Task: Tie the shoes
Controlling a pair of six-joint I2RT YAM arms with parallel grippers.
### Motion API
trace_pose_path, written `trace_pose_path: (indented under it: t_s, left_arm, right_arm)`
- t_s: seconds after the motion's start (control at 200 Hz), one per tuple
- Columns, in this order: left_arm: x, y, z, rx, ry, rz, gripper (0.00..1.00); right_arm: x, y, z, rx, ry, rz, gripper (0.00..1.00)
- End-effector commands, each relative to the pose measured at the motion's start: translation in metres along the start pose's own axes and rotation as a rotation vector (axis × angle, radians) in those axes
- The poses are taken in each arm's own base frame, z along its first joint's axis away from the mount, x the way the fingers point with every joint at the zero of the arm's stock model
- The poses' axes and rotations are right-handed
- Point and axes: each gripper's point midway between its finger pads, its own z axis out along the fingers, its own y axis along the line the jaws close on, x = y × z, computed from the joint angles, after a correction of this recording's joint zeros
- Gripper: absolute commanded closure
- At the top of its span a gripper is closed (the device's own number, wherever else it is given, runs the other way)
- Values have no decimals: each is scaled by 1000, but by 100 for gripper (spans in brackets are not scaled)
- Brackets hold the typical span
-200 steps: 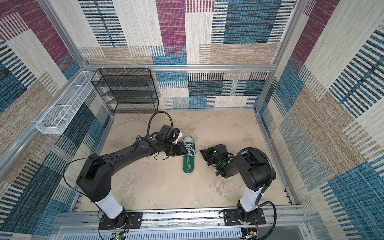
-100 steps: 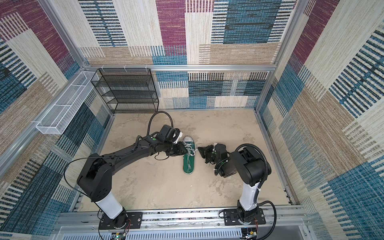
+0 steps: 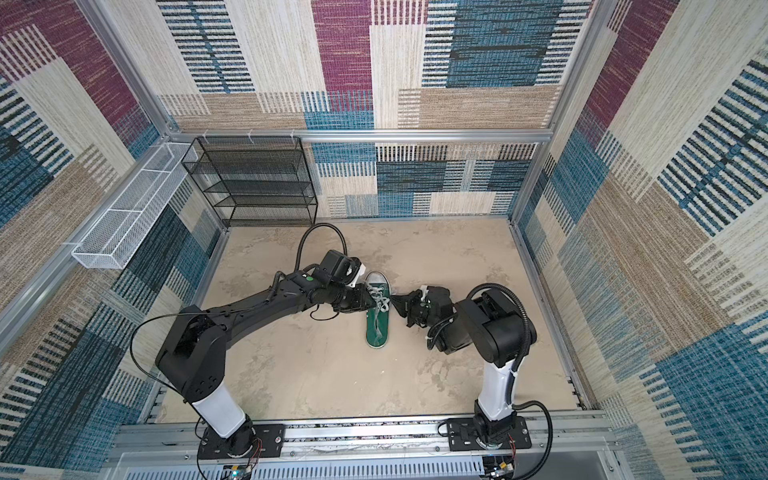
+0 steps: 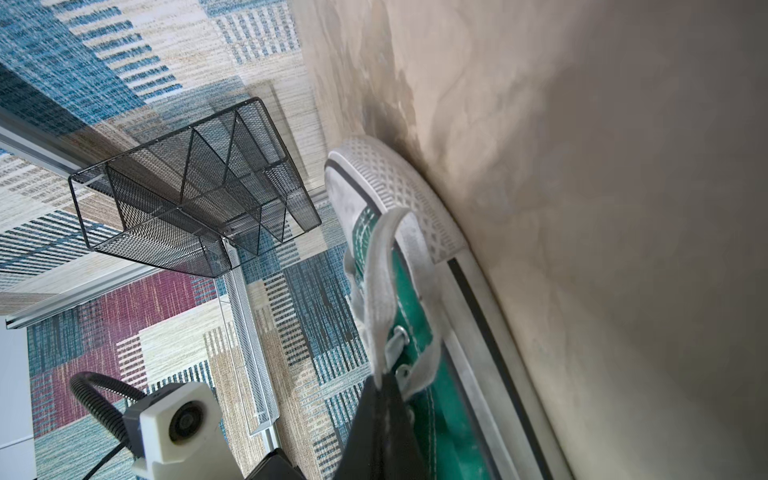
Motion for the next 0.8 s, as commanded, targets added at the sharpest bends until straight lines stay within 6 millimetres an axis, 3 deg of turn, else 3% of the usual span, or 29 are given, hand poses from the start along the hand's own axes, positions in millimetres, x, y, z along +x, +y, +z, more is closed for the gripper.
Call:
trace_pose_path:
  t_s: [0.0,0.791]
  left_arm:
    - [2,-4,3,22,8,-7,69]
    - [11,0,25,29,45,-21,67]
  right_arm:
    - [9,3,-2,-19,38,-6,100]
    - [20,-1,1,-21,118,-9,100]
